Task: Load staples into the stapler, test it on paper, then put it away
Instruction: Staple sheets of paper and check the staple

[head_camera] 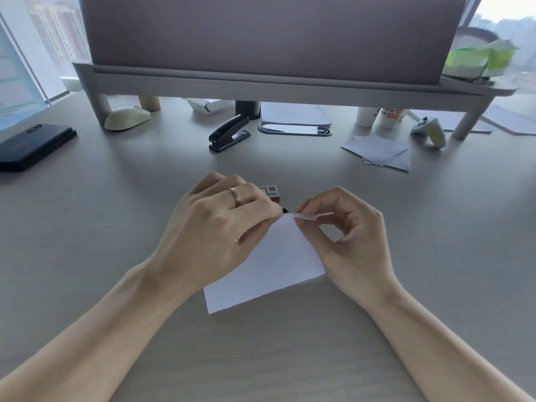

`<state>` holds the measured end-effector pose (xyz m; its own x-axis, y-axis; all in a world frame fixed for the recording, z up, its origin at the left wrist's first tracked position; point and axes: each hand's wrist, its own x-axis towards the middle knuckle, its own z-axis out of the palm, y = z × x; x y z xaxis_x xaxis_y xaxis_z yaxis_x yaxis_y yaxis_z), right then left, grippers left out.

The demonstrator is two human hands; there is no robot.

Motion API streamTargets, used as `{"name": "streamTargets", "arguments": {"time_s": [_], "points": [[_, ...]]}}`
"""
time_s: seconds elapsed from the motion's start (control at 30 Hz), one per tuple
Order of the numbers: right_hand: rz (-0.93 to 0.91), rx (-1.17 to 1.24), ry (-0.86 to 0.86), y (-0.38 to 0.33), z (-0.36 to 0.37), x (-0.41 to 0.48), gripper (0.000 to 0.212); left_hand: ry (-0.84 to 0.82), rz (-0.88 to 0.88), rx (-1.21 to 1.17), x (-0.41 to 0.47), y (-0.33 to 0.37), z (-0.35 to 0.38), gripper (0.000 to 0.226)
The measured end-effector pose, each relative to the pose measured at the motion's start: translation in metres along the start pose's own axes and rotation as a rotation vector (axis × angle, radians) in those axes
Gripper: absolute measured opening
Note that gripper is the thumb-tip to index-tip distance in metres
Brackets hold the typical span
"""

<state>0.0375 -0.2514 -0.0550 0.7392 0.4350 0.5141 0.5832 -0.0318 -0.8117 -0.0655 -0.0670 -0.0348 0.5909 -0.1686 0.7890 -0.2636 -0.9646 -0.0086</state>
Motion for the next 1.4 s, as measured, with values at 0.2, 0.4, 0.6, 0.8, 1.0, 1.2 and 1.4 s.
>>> {"name": "streamTargets", "arguments": {"time_s": [0.2, 0.4, 0.6, 0.8, 1.0, 1.2, 1.4], "points": [[0.075, 0.056, 0.008, 0.000, 0.001, 0.001, 0.020, 0.006, 0.028, 0.066, 0.001, 0.001, -0.002, 0.013], [0.110, 0.105, -0.007, -0.001, 0.000, 0.002, 0.025, 0.031, 0.097, 0.157, 0.003, 0.003, -0.004, 0.016], [0.111, 0.104, -0.012, -0.001, 0.000, 0.001, 0.026, 0.029, 0.128, 0.194, 0.003, 0.004, -0.004, 0.023], [0.069, 0.078, 0.022, 0.001, 0.001, -0.002, 0.023, -0.018, -0.028, 0.099, 0.004, 0.005, -0.002, 0.013], [0.103, 0.150, 0.120, -0.015, -0.013, 0.004, 0.032, 0.029, -0.677, -0.528, 0.022, 0.016, -0.005, 0.013], [0.266, 0.294, 0.045, -0.036, -0.060, -0.009, 0.037, 0.123, -1.043, -1.278, 0.093, 0.055, 0.004, 0.013], [0.248, 0.233, 0.424, -0.045, -0.147, -0.051, 0.008, -0.065, -1.003, -1.450, 0.128, 0.127, 0.045, 0.020]]}}
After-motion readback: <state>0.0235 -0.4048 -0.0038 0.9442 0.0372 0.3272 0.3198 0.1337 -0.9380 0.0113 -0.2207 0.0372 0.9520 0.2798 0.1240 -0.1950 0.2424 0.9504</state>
